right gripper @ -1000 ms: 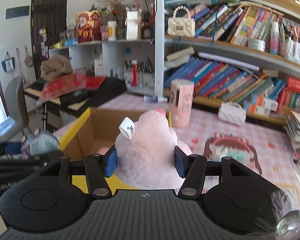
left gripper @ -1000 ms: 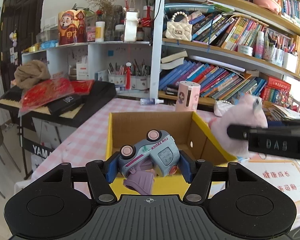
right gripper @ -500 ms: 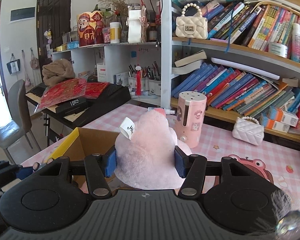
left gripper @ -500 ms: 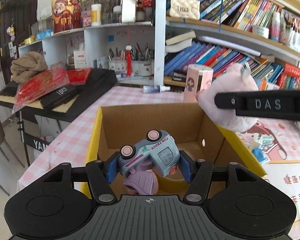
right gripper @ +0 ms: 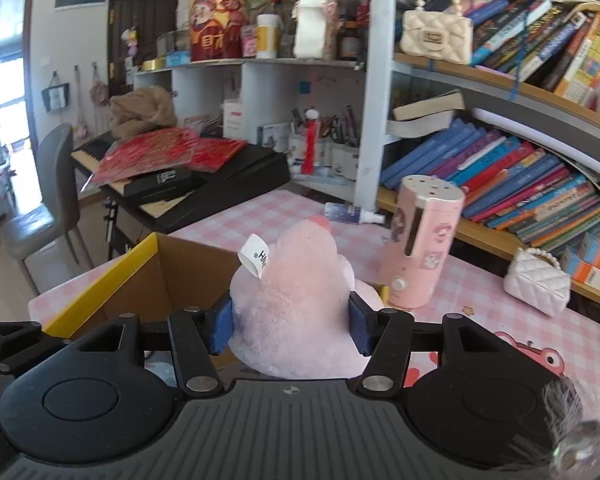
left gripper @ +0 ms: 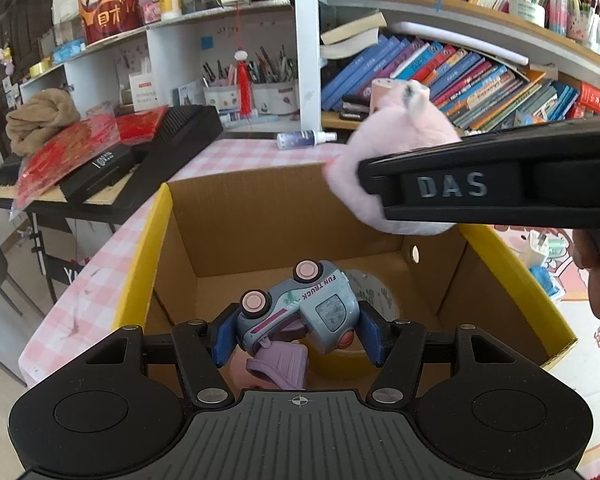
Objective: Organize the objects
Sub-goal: 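Lower into the box and open both grippers to drop truck and pig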
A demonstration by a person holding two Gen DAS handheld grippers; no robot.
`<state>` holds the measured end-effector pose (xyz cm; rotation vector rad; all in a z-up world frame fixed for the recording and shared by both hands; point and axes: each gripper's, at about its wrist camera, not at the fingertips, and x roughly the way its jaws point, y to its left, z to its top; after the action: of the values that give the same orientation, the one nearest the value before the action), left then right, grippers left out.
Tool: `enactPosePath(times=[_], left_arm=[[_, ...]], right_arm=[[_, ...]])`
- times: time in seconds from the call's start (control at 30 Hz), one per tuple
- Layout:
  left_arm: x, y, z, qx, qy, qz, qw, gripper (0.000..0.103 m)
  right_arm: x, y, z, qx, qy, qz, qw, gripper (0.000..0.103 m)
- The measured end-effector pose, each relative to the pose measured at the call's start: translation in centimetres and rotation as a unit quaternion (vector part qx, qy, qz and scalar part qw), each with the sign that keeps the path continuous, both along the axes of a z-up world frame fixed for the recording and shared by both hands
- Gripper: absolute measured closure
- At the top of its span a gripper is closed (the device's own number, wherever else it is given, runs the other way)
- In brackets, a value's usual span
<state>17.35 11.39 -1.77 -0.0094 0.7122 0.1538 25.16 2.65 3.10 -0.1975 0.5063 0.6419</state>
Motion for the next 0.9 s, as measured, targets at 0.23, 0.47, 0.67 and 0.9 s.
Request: enactPosePath(times=[0.23,0.47,0.67,0.9], left_arm=[[0.9,-0.2,-1.0,0.004,0.021,-0.006,0.9998,0.043],[1.2,-0.5,-1.4,0.008,0.029,-0.011,0.9995,0.043],[1.3,-0.7,-1.4,0.016,0.031,-0.014,0.9993,0.043],[1.6,-1.1,-1.6,0.025,0.038,-0.018,0.9988,0.041]], right_arm=[[0.4,1.8,-1.1,-0.03,0.003,0.039,0.999,0.049],[2.0,2.7,-2.9,-0.06,0.06,0.054,0.995,0.049],[2.1,2.8,-4.0,-0.07,0.081,0.059,0.992,0.047],[1.8,3.1,-4.1,-0.084,0.078,0.068,0.991,0.041]])
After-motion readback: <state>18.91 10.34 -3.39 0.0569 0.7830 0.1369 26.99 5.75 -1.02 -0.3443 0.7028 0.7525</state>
